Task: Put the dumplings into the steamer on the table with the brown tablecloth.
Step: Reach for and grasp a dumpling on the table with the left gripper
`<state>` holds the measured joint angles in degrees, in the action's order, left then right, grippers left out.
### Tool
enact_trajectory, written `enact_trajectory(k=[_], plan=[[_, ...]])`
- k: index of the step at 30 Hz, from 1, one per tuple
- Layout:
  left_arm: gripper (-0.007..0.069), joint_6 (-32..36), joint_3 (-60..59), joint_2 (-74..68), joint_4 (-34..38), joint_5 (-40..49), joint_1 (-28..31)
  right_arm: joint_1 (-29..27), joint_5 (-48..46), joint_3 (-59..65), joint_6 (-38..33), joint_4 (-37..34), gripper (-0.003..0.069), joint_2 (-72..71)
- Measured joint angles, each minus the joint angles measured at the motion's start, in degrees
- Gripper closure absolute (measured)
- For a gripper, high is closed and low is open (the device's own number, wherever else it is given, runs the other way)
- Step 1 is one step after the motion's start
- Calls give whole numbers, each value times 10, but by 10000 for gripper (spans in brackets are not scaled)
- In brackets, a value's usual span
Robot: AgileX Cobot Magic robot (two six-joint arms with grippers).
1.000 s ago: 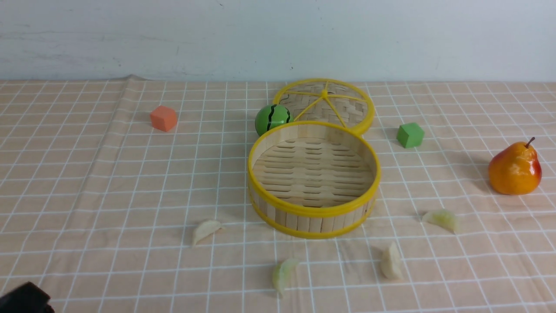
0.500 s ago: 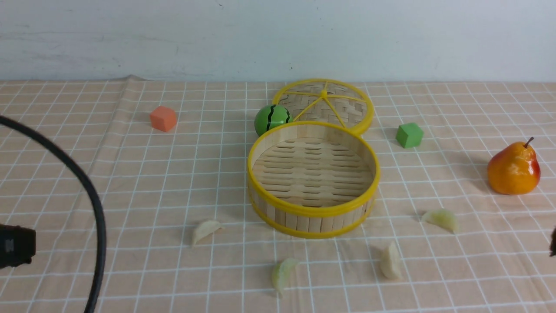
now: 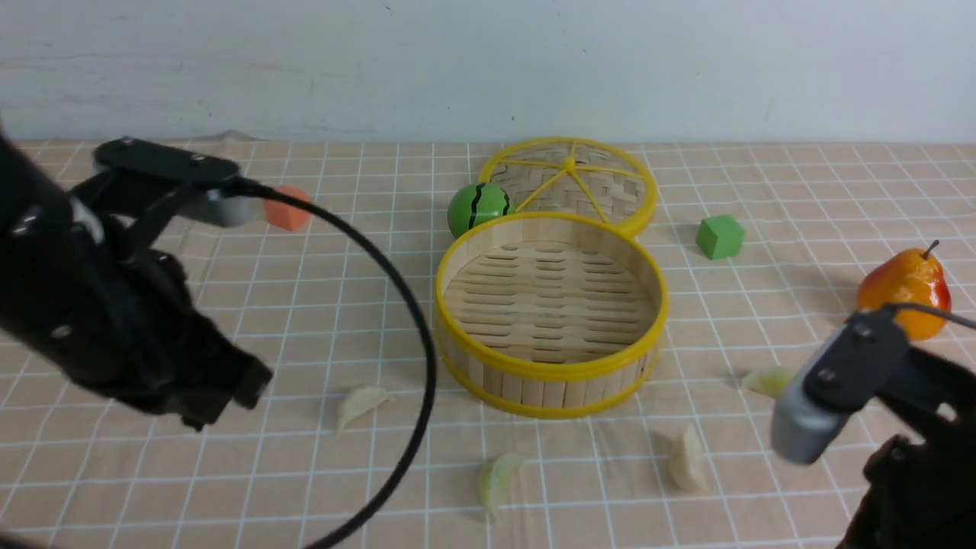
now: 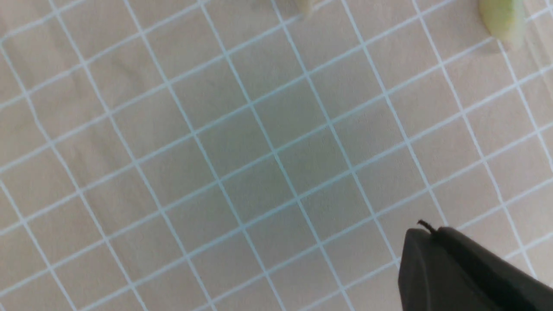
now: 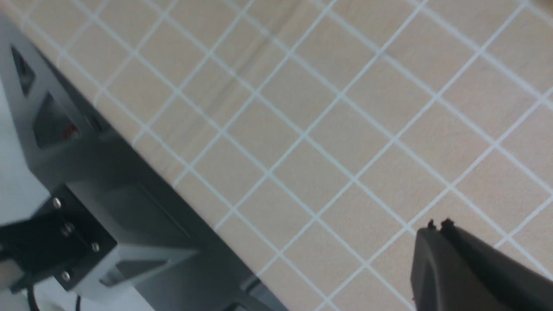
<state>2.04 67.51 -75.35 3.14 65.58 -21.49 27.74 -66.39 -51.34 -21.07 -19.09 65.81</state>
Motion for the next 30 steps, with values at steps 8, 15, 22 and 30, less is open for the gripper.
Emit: enact_trajectory(k=[8,15,22,30], plan=[[344,121,83,-166,4,-70,-3,56,19,-3,15,52,662,27],[92,215,84,-278,5,-197,-3,56,45,-3,17,59,659,27],[108,229,84,-358,-15,-292,-3,56,72,-3,17,60,655,27],[293,221,87,-383,-22,-290,-4,56,81,-3,17,60,648,27]])
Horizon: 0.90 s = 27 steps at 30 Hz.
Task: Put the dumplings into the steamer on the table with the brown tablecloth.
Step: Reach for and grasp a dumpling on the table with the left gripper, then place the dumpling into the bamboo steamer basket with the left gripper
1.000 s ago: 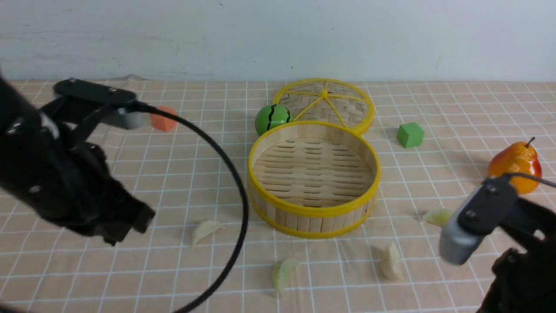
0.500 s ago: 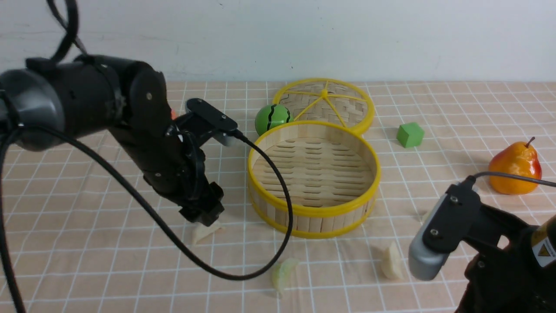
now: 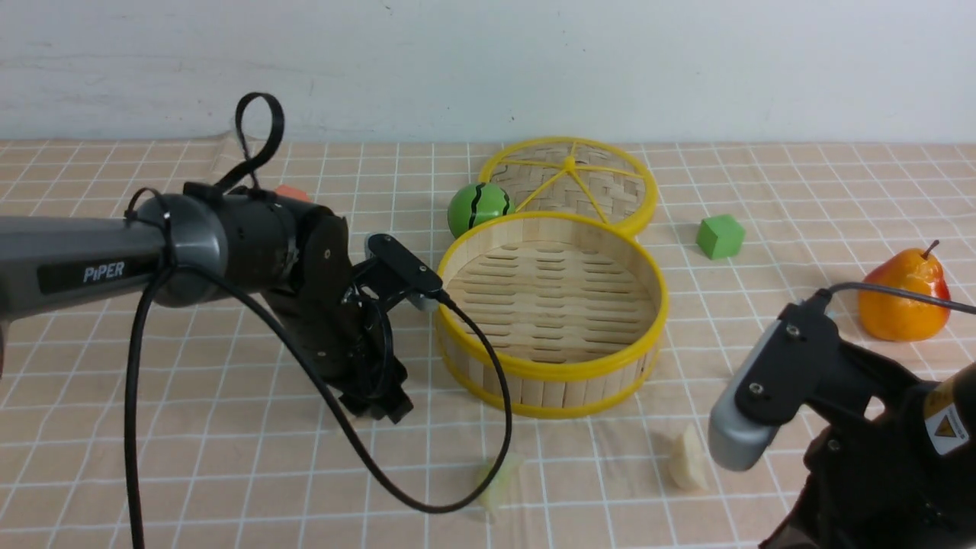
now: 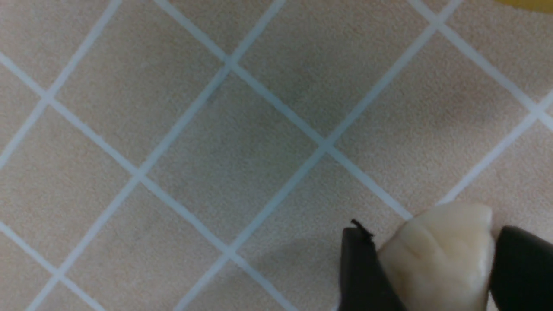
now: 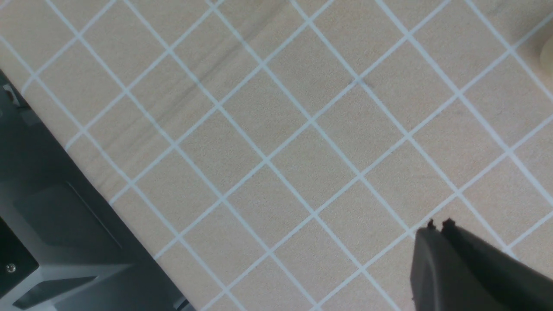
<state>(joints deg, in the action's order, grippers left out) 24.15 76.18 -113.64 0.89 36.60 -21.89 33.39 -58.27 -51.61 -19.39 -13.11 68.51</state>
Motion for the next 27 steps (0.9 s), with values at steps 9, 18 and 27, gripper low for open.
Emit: enact_trajectory(k=[9,18,27], plan=[[388,-134,124,24,19,113,-9,0,6,0,0,0,645,0],[388,-251,328,-19,45,124,-123,0,-20,0,8,0,637,0],[388,-346,443,-178,44,39,-154,0,-116,0,40,1,624,-36]])
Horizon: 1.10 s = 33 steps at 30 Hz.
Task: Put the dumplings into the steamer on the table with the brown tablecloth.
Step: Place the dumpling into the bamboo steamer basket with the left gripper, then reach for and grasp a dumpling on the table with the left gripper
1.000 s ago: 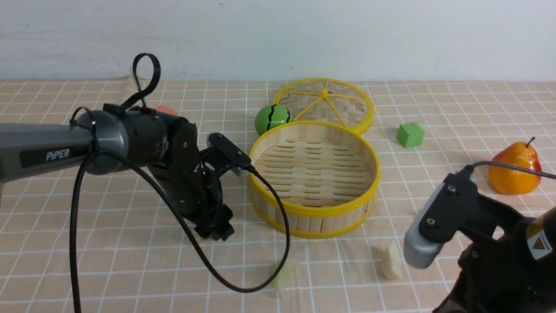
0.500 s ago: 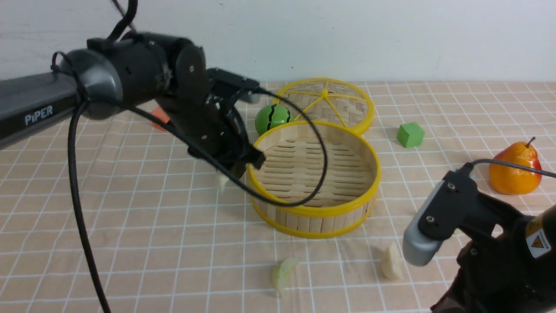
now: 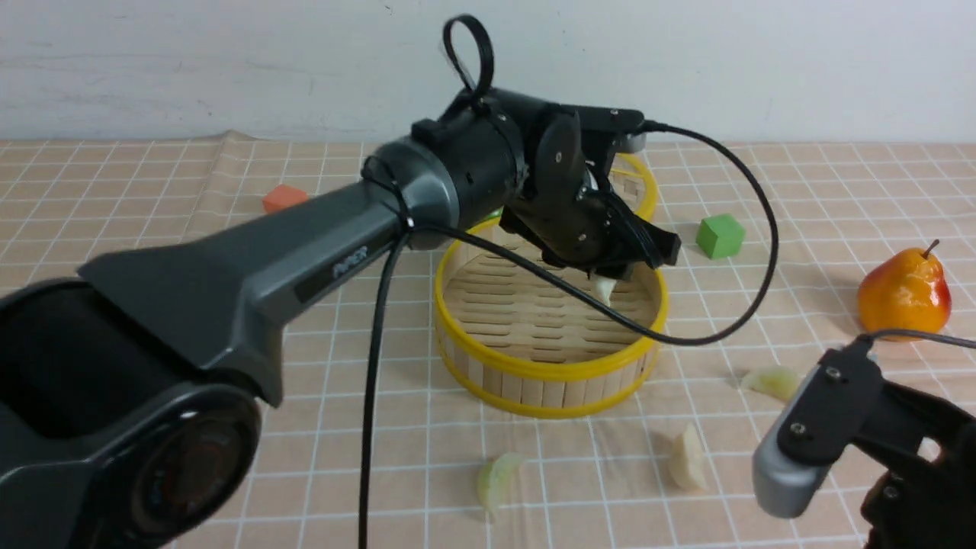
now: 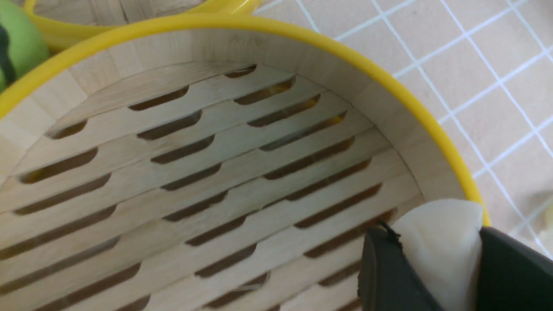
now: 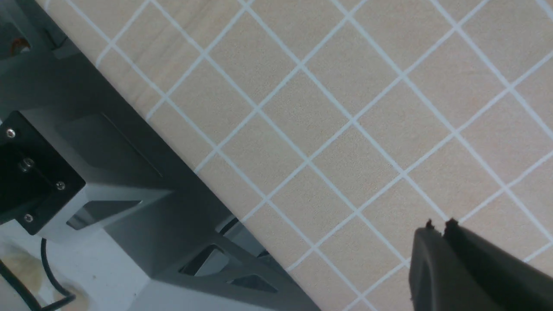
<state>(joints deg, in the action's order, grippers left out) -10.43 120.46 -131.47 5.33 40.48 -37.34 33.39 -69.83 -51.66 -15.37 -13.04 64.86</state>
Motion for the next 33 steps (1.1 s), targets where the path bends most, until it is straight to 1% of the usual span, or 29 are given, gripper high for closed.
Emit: enact_trajectory(k=[5,9,12,13,15,16,17,19,20,21,25,26,27,30,33], plan=[[388,-13,43,-59,-18,-11,0,0,-6,0,0,8,617,-82],[385,-13,47,-76,-39,-16,0,0,-13,0,0,24,617,-131],[333,-14,48,-80,-53,-19,0,0,-14,0,0,42,617,-160],[286,-14,50,-80,-58,-14,0,0,-14,0,0,49,617,-166],[227,-14,57,-80,-69,-2,0,0,-14,0,0,58,615,-171],[212,-14,59,-79,-69,2,0,0,-14,0,1,58,614,-171],[165,-14,70,-78,-76,21,0,0,-14,0,4,63,613,-172],[109,-14,93,-65,-77,69,0,0,-14,0,15,70,610,-172],[109,-14,93,-65,-77,69,0,1,-14,0,15,73,610,-172],[81,-14,115,-47,-77,117,0,1,-6,0,27,82,609,-172],[71,-15,129,22,-77,195,0,1,21,0,64,123,607,-172],[71,-15,129,26,-77,195,0,1,21,0,67,126,607,-172],[71,-15,123,56,-79,220,0,1,29,0,89,144,606,-172],[71,-15,88,122,-83,267,0,1,38,0,131,178,603,-172],[71,-15,36,166,-90,302,0,1,46,0,147,187,599,-172]])
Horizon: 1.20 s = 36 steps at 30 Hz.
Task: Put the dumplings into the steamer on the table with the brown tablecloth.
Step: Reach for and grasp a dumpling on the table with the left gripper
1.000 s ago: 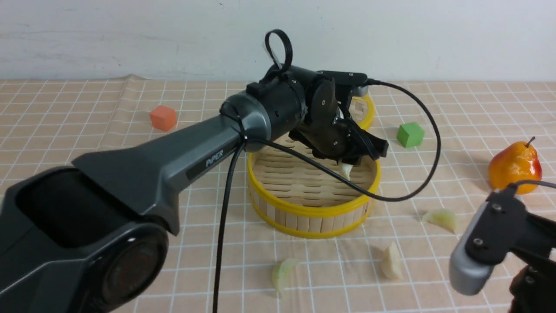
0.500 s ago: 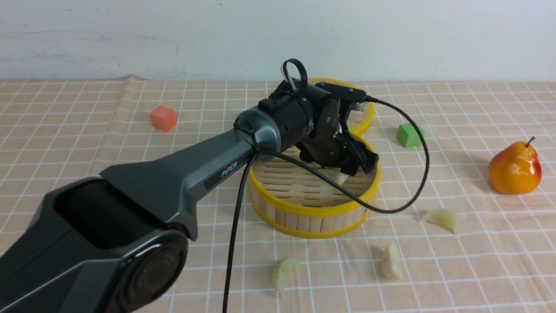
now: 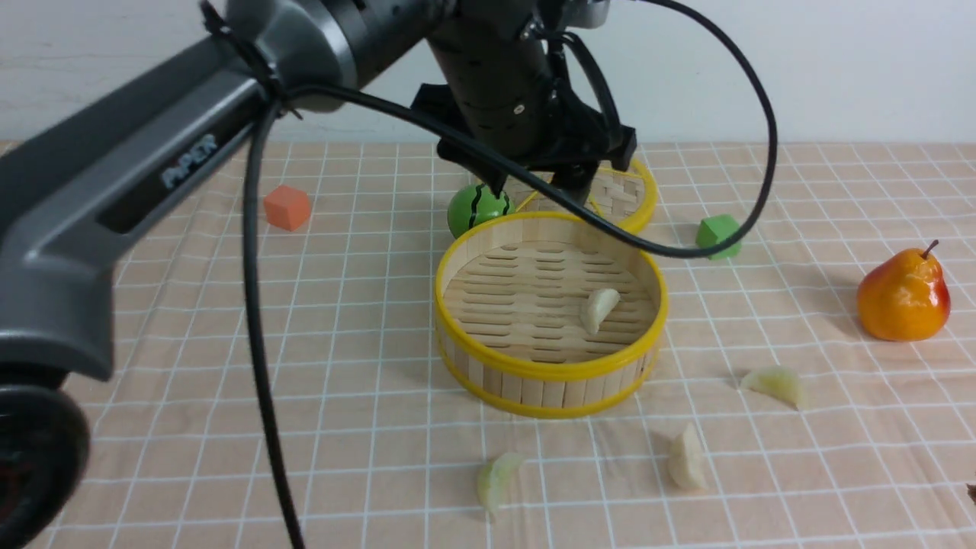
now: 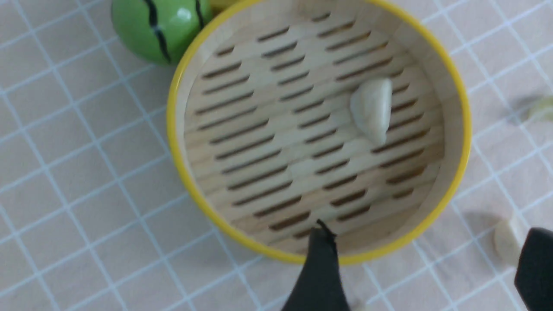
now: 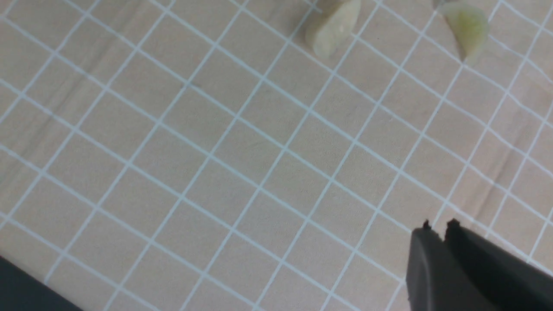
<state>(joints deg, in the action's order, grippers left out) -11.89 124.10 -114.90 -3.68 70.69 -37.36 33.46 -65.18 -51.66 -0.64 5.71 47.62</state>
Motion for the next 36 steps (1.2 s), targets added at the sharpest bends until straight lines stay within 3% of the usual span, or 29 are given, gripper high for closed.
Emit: enact_trajectory(k=[12,16,27,30,33,36], plan=[[71,6,-277,87,25,4,-2,0,25,0,6,0,596,0],[71,6,-350,85,37,-34,-27,0,28,0,6,0,589,0],[85,-8,-373,-14,-2,-148,-62,0,31,1,6,-2,579,0],[120,-31,-373,-38,-22,-149,-62,0,31,1,6,-2,577,0],[234,-65,-372,-43,-32,-151,-63,0,31,2,6,-1,574,0],[407,-73,-368,-43,-34,-148,-64,0,31,2,6,0,571,0]])
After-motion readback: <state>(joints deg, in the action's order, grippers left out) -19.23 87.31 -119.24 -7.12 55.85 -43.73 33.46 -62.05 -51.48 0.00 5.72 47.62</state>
